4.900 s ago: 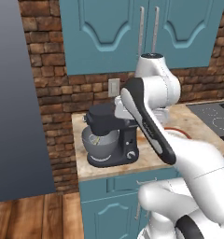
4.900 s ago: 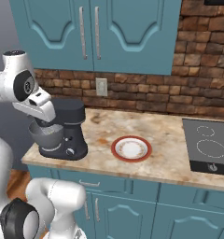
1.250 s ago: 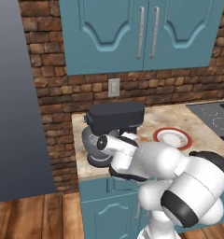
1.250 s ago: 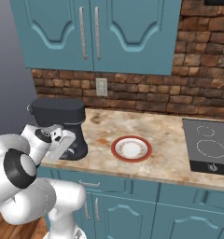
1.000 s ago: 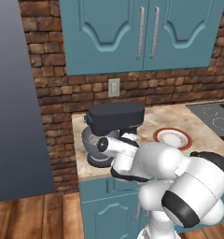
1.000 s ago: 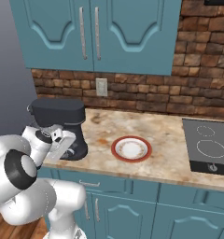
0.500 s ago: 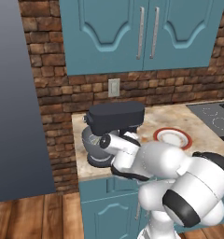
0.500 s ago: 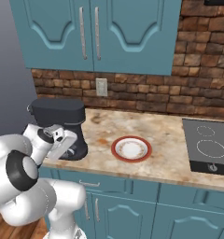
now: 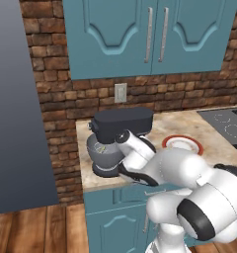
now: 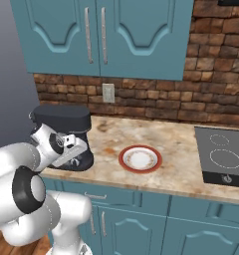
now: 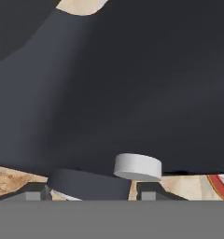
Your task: Add butter and sugar cubes to the stand mixer bowl and then turn on the stand mixer to begin making frosting.
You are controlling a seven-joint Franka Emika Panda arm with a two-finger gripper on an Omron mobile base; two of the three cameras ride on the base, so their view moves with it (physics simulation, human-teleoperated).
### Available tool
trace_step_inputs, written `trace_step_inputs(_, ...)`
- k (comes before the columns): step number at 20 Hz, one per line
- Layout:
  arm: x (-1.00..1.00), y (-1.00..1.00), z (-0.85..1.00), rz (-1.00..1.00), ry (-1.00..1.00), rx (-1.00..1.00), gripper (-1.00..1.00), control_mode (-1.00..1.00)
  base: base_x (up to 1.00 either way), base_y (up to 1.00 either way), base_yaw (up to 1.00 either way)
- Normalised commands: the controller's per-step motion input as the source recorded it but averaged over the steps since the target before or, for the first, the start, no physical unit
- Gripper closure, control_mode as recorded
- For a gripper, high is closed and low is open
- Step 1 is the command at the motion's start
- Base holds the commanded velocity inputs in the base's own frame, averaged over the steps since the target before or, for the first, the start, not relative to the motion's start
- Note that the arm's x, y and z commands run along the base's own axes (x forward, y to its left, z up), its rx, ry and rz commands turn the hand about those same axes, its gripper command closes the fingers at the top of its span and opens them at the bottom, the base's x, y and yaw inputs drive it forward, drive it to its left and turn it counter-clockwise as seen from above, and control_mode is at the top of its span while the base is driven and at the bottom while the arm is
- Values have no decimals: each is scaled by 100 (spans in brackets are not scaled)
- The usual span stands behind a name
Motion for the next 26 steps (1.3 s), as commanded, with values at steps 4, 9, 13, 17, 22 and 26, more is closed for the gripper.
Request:
trace_step_inputs(4, 1, -25, 0, 0, 3, 11, 100, -100, 0, 0, 0)
trace_step_inputs(9, 3, -39, -7, 0, 7, 6, 100, -100, 0, 0, 0)
trace_step_inputs(13, 8, -46, -1, 0, 10, 7, 100, -100, 0, 0, 0)
trace_step_inputs(17, 8, -52, 0, -1, 11, 9, 100, -100, 0, 0, 0)
trace_step_inputs(22, 0, -57, -4, 0, 8, 10, 100, -100, 0, 0, 0)
trace_step_inputs(26, 0, -59, 0, 0, 6, 10, 100, -100, 0, 0, 0)
